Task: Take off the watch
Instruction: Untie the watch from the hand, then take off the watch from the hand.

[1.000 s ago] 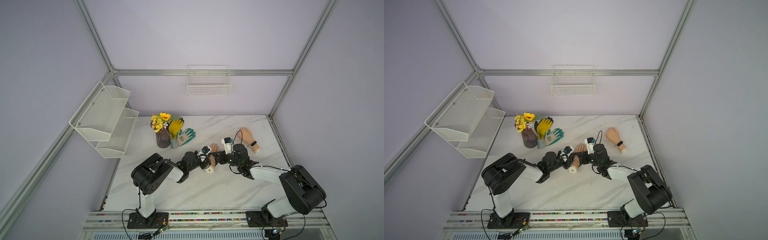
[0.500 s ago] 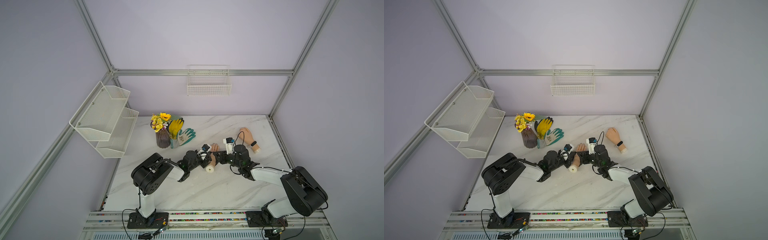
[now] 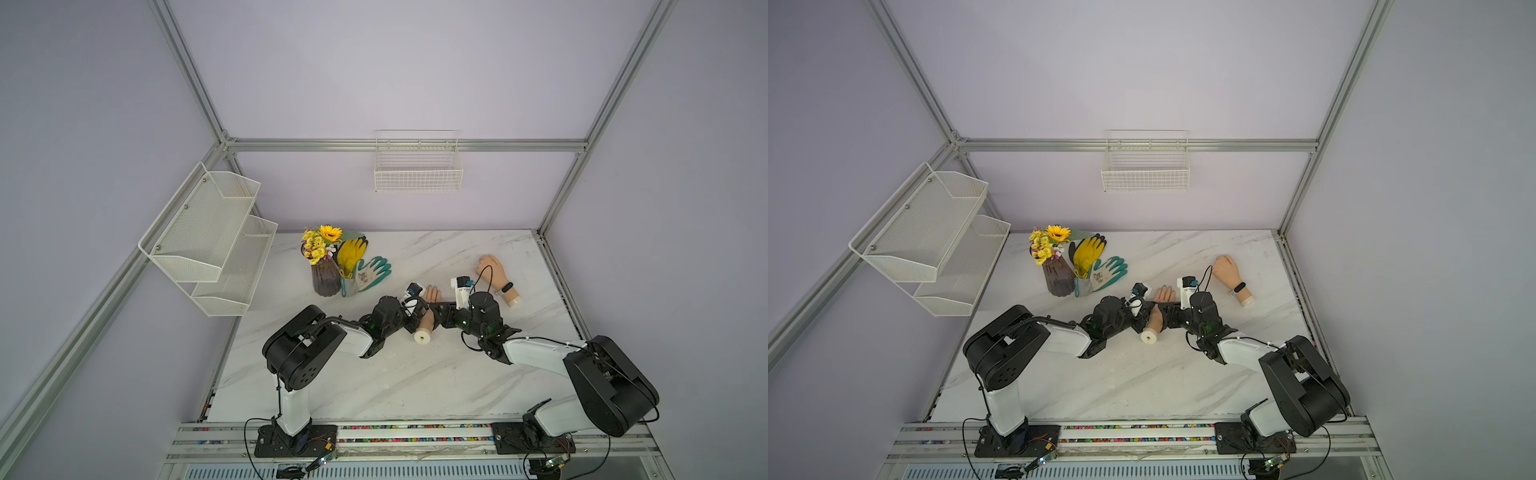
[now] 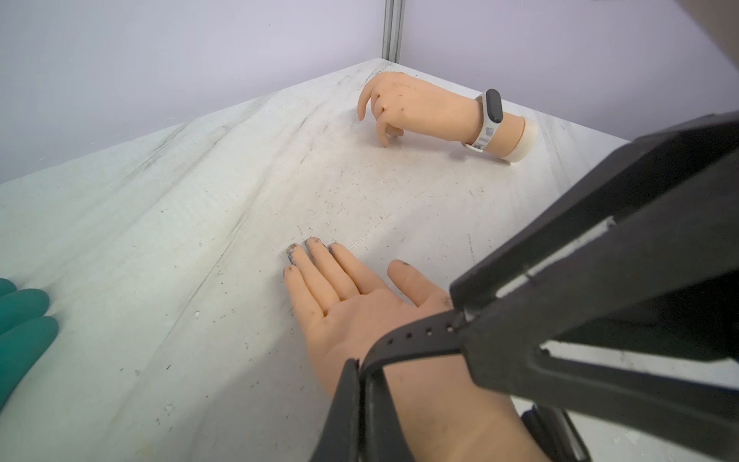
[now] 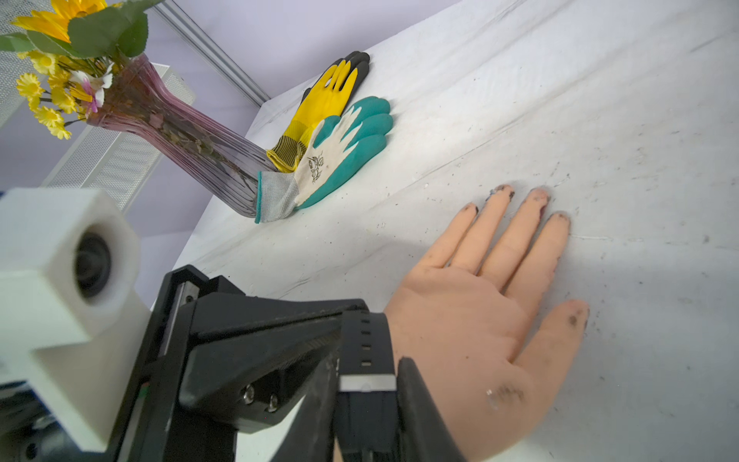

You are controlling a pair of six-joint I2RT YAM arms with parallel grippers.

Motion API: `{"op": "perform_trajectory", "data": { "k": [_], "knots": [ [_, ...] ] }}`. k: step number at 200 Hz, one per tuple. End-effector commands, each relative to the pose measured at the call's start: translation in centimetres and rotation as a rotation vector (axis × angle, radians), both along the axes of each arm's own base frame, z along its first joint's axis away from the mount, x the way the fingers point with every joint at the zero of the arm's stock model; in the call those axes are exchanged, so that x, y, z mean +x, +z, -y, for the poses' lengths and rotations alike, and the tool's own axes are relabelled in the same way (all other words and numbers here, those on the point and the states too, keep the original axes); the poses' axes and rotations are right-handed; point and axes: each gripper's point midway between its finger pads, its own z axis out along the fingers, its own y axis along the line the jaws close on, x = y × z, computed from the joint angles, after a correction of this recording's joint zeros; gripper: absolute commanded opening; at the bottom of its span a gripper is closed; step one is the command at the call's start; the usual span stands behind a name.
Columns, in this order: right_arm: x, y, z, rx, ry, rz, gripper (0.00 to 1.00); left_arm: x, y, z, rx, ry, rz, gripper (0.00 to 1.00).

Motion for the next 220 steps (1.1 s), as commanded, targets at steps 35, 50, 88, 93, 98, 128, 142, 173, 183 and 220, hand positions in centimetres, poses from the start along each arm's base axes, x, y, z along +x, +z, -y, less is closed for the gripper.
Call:
{"op": "perform_trajectory", "data": {
  "k": [35,50,88,93,98,128,142,173,183,220],
  "knots": [
    [0.4,1.4,2.5,0.023,-0.123,0.032,0.11,4.9,-4.8,-13.9,0.239,0.608,-0.097,0.00],
    [0.4,1.4,2.7,0.023,-0.133,0.033,0.12,4.9,-4.9,-14.2,0.236,0.621,-0.109,0.00],
    [0.3,1.2,2.8,0.022,-0.139,0.029,0.12,5.0,-4.7,-14.2,0.216,0.622,-0.117,0.00],
    [0.3,1.1,2.8,0.020,-0.138,0.026,0.12,5.0,-4.6,-14.0,0.207,0.612,-0.113,0.00],
    [0.4,1.2,2.7,0.022,-0.134,0.029,0.12,5.0,-4.4,-13.8,0.195,0.604,-0.107,0.00],
    [0.1,1.0,1.7,0.027,-0.070,0.033,0.25,4.4,-2.8,-11.5,0.079,0.467,-0.048,0.00],
    [0.2,0.9,1.5,0.028,-0.064,0.028,0.47,4.1,-2.3,-10.8,0.044,0.429,-0.033,0.00],
    [0.3,1.7,2.0,0.034,-0.094,0.040,0.70,3.9,-1.7,-10.2,0.009,0.387,-0.013,0.00],
    [0.3,2.3,2.2,0.040,-0.106,0.052,0.72,3.7,-1.3,-9.9,-0.007,0.370,-0.001,0.00],
    [0.1,4.6,2.3,0.073,-0.107,0.101,0.73,3.1,1.1,-8.8,-0.049,0.301,0.046,0.00]
  ]
}}
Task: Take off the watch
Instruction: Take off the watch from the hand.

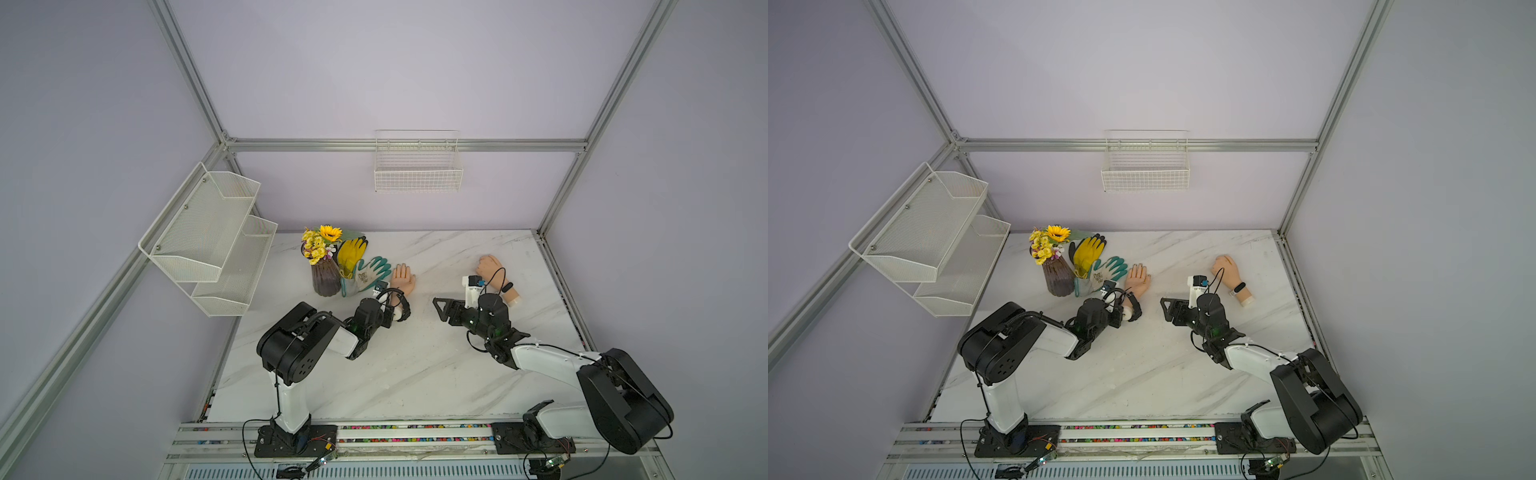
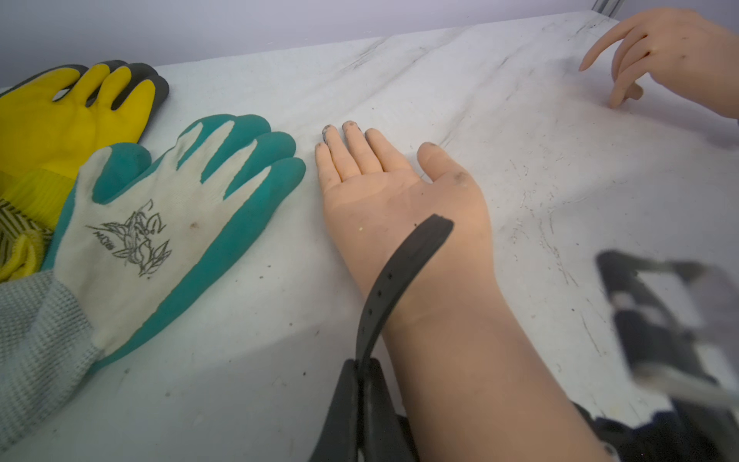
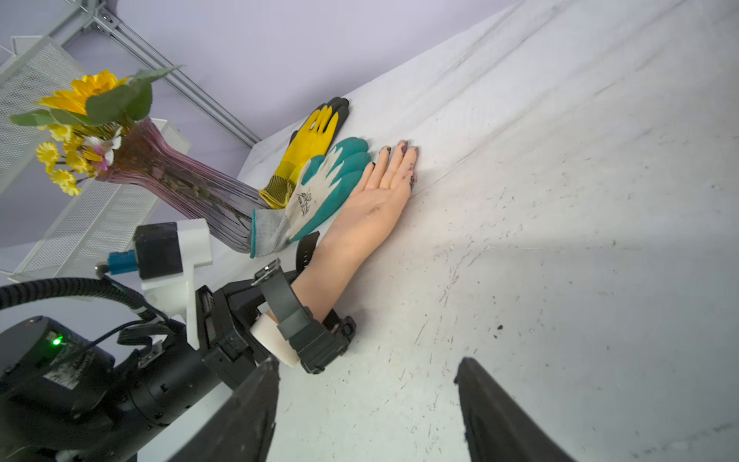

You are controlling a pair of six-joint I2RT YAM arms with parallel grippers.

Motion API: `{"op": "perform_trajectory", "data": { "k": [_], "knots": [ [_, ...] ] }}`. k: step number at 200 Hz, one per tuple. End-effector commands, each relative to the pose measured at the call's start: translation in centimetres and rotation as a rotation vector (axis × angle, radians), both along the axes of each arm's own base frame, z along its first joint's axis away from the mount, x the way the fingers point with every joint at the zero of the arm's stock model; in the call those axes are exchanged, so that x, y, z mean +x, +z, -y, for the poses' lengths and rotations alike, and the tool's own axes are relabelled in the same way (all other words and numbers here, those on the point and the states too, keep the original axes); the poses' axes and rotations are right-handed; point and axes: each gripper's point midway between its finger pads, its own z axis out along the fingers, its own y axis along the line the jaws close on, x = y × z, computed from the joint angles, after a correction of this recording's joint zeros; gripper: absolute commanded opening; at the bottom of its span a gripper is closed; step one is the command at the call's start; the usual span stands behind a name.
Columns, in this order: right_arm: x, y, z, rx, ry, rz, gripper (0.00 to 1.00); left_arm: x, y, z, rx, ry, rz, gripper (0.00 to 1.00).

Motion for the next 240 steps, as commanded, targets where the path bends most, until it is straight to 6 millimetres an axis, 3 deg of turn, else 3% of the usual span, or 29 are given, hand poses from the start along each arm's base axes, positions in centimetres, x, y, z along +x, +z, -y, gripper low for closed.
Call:
{"op": "perform_trajectory", "data": {
  "k": [1,49,107,127,147,151,199,240],
  "knots": [
    [0.2,2.1,0.3,0.027,-0.019,0.052,0.73,0.1,4.7,1.4,-0.059,-0.061,0.117,0.01],
    [0.3,3.1,0.3,0.051,-0.024,0.078,0.73,0.1,8.2,2.1,0.032,-0.007,0.092,0.00],
    [-0.2,2.9,0.4,0.084,-0.032,0.058,0.73,1.0,10.6,3.4,0.171,0.048,-0.161,0.00],
    [-0.4,3.0,0.6,0.097,-0.040,0.050,0.75,0.8,12.0,3.3,0.213,0.068,-0.131,0.00],
    [-0.4,2.3,1.4,0.101,-0.088,0.015,0.94,0.7,14.0,3.2,0.285,0.082,-0.066,0.00],
    [-0.5,3.3,1.7,0.114,-0.101,0.035,0.97,0.6,14.4,3.3,0.314,0.088,-0.049,0.00],
    [-0.5,5.2,2.9,0.156,-0.141,0.075,0.97,0.4,18.6,4.5,0.565,0.147,0.070,0.00],
    [-0.8,6.5,4.5,0.203,-0.221,0.078,0.97,0.4,20.4,7.4,0.460,0.040,0.029,0.00]
  ]
}}
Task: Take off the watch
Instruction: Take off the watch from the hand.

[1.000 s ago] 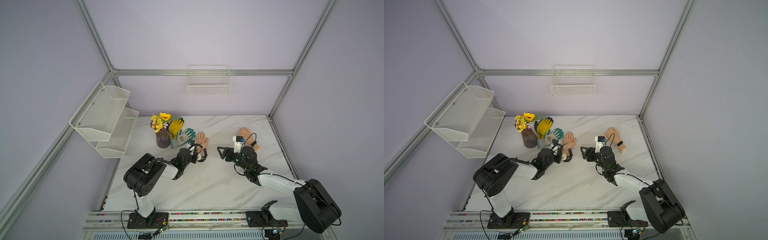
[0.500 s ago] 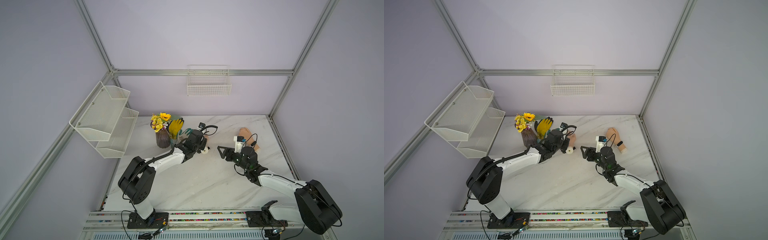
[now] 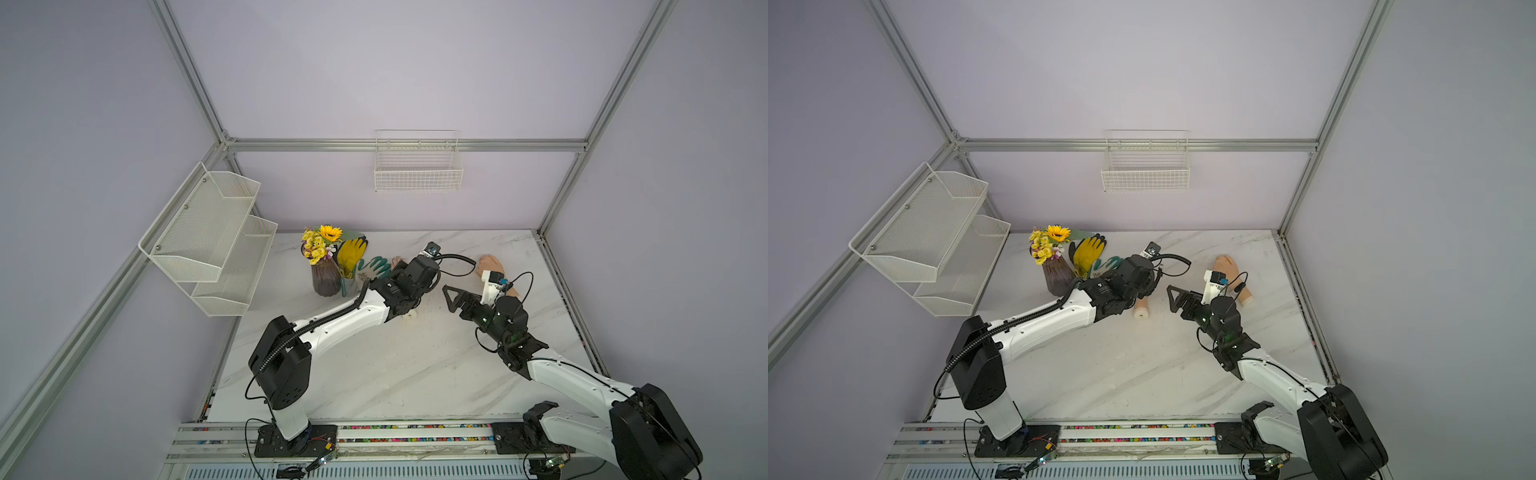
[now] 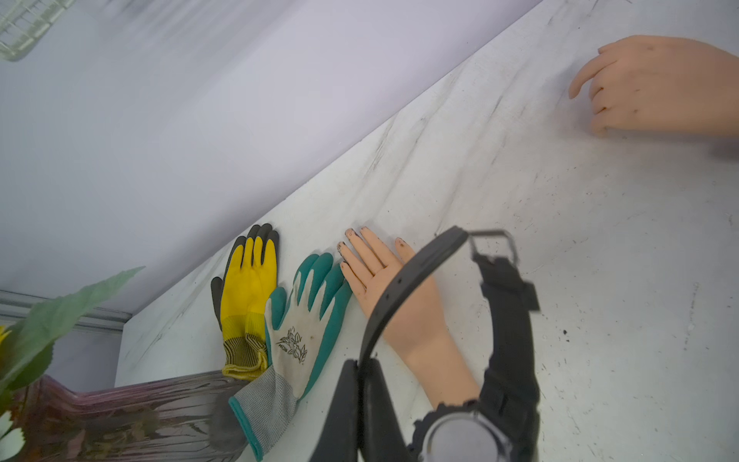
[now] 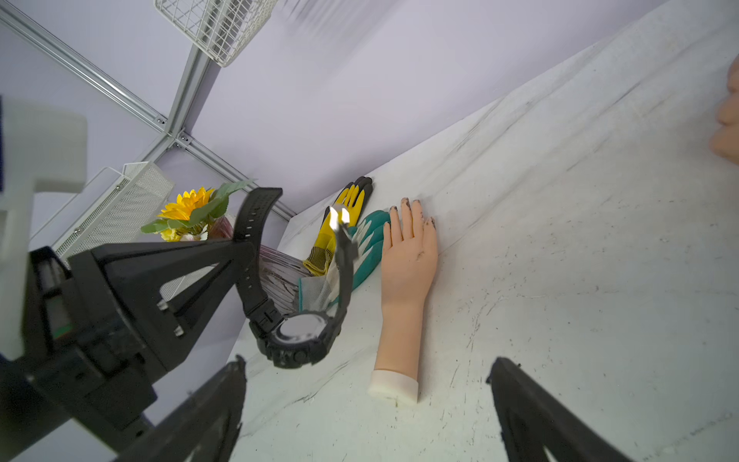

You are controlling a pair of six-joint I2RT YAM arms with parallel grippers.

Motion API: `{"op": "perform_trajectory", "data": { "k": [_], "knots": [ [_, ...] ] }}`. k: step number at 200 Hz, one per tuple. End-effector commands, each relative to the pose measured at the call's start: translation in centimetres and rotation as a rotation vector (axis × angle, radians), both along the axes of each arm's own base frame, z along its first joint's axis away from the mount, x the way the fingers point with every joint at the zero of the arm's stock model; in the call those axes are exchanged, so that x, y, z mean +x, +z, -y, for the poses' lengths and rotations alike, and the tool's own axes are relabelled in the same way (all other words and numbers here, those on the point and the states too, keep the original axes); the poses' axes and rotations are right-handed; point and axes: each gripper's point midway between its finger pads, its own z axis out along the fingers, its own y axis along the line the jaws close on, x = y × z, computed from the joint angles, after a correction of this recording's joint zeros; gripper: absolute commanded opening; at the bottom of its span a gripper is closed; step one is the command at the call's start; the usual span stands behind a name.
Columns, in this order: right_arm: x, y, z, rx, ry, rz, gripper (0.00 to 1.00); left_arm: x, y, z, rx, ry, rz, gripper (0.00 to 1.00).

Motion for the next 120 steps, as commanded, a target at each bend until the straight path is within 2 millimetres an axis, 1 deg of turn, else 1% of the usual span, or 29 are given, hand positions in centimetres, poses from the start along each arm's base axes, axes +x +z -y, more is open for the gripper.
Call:
{"op": "perform_trajectory", "data": {
  "k": [1,27,50,61,70,75,95,108,116,120],
  "knots": [
    [-0.1,0.8,1.7,0.043,-0.085,-0.008,0.97,0.4,1.6,0.4,-0.027,-0.018,-0.010,0.00],
    [-0.8,2.2,3.9,0.114,-0.190,-0.008,0.97,2.0,2.9,2.4,-0.200,-0.069,-0.049,0.00],
    [-1.6,3.5,5.0,0.131,-0.233,-0.007,0.97,3.9,3.4,4.6,-0.356,-0.111,-0.107,0.00],
    [-1.8,4.0,5.3,0.128,-0.242,-0.012,0.97,5.0,2.8,5.8,-0.449,-0.130,-0.166,0.00],
    [-1.9,4.5,5.4,0.130,-0.244,-0.016,0.97,6.2,2.0,6.2,-0.534,-0.117,-0.219,0.00],
    [-2.1,4.1,5.4,0.117,-0.244,-0.044,0.97,7.0,1.5,6.4,-0.577,-0.109,-0.243,0.00],
    [-2.0,3.9,5.6,0.127,-0.264,-0.093,0.97,10.0,-0.8,6.8,-0.710,-0.069,-0.313,0.00],
    [-2.0,3.1,5.9,0.132,-0.295,-0.134,0.97,11.7,-2.0,7.6,-0.792,-0.084,-0.342,0.00],
    [-2.0,2.7,6.1,0.141,-0.312,-0.157,0.97,12.8,-2.5,7.7,-0.851,-0.065,-0.353,0.00],
    [-1.9,2.5,6.2,0.144,-0.318,-0.168,0.97,13.4,-3.2,7.8,-0.874,-0.055,-0.363,0.00]
  ]
}}
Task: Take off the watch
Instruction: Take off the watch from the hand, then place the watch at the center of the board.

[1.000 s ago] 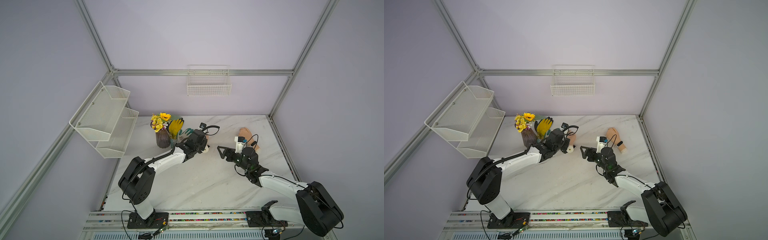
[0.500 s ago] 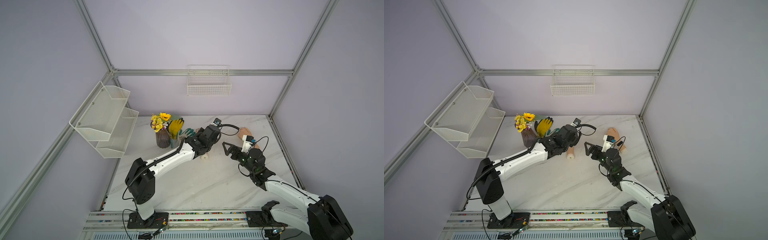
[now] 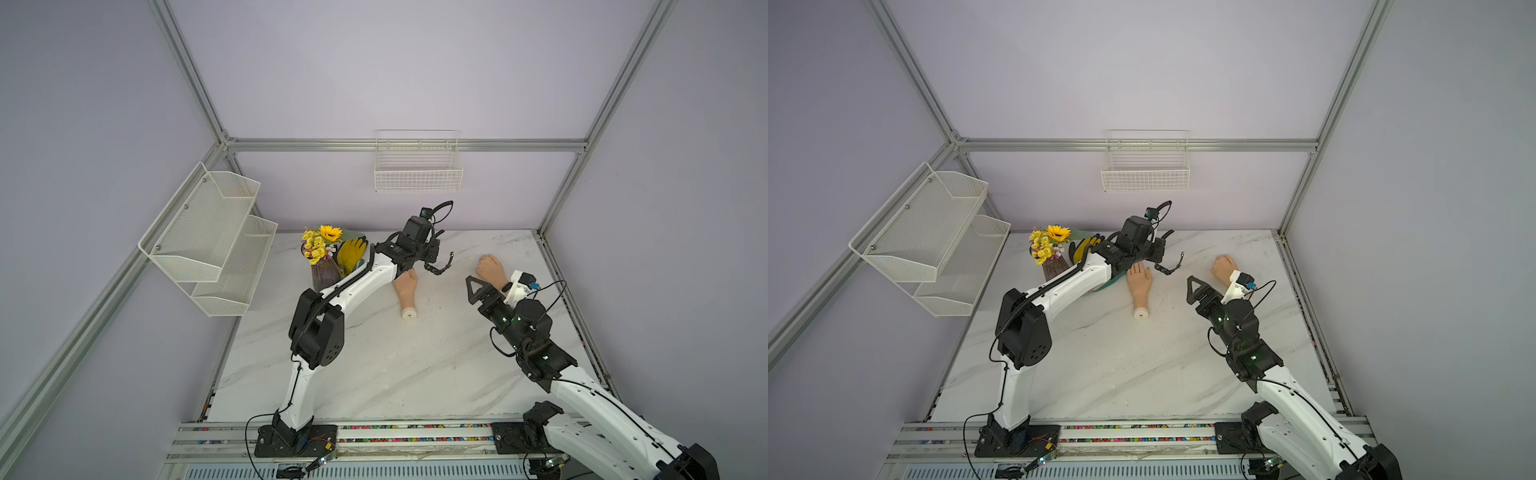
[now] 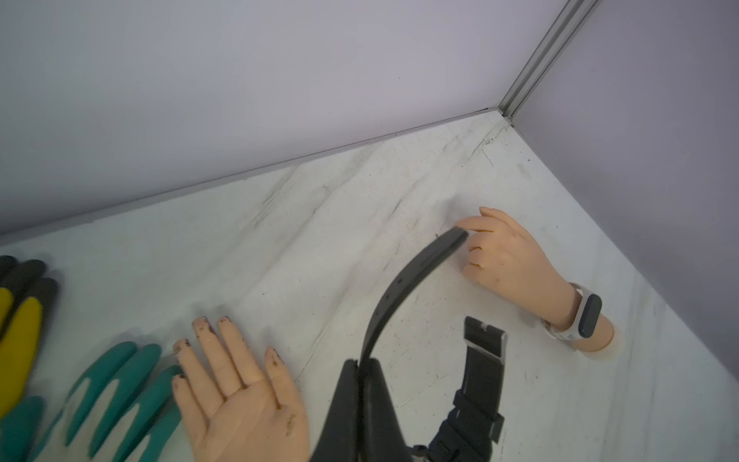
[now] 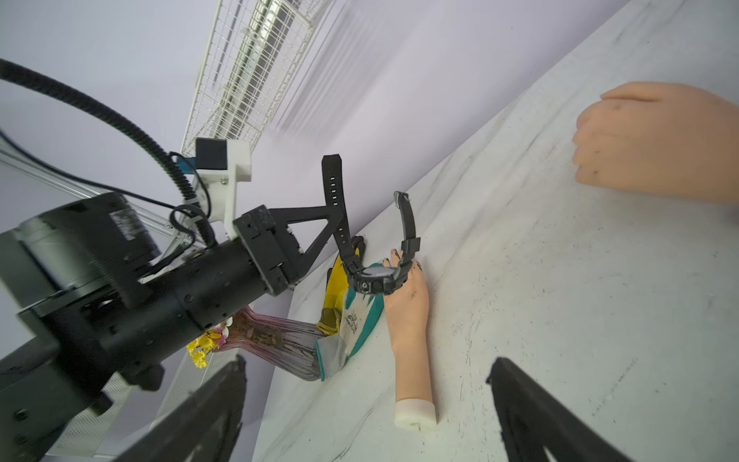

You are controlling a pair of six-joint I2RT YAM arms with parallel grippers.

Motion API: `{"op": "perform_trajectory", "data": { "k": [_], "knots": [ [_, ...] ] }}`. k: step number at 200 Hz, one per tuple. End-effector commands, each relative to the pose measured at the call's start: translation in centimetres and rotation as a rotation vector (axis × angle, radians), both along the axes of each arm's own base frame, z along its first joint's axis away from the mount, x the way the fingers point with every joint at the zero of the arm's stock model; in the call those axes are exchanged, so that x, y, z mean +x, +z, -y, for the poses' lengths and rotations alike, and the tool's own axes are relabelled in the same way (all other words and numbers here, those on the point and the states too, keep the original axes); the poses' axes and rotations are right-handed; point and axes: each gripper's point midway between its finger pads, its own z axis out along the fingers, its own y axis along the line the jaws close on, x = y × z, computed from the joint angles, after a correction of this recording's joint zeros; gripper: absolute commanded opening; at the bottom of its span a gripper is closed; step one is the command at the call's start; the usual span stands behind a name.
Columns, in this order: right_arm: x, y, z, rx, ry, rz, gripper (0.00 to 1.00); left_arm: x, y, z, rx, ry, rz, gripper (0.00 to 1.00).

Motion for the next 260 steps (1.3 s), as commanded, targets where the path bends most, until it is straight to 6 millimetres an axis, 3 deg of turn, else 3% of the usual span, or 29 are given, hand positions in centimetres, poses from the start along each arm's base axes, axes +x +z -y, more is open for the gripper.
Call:
{"op": "perform_trajectory", "data": {
  "k": [1,41,83,94,116,147,174,200,216,235,260],
  "knots": [
    [0.0,-1.9,1.1,0.017,-0.072,-0.113,0.97,2.5,-0.2,1.8,-0.267,0.003,-0.089,0.00],
    [0.2,-3.4,1.2,0.032,-0.094,-0.190,0.97,7.7,-5.3,1.3,-0.337,0.166,-0.183,0.00],
    [0.2,-4.1,1.0,0.028,-0.088,-0.225,0.97,10.3,-9.6,0.2,-0.359,0.257,-0.214,0.01],
    [0.2,-3.9,1.0,0.024,-0.087,-0.224,0.97,10.4,-10.0,0.2,-0.372,0.243,-0.213,0.10],
    [0.3,-3.6,1.2,0.006,-0.099,-0.223,0.97,10.2,-9.5,0.7,-0.374,0.193,-0.189,0.47],
    [0.4,-2.7,1.8,-0.024,-0.121,-0.196,0.97,9.5,-6.5,0.5,-0.330,0.147,-0.110,0.72],
    [0.2,-1.8,2.1,-0.019,-0.130,-0.161,0.97,7.0,-1.1,0.6,-0.295,0.093,0.014,0.99],
    [0.1,-0.3,2.5,-0.023,-0.140,-0.098,0.97,3.0,4.9,0.9,-0.267,0.039,0.171,1.00],
    [0.7,0.5,3.0,-0.041,-0.154,-0.068,0.97,-0.1,7.5,1.2,-0.235,-0.002,0.235,1.00],
    [2.1,0.9,3.5,-0.098,-0.141,-0.056,0.97,-4.5,9.2,1.3,-0.182,-0.058,0.302,1.00],
    [5.0,0.9,5.7,-0.199,-0.140,-0.054,0.97,-10.9,9.2,1.7,-0.154,-0.198,0.367,1.00]
  ]
}}
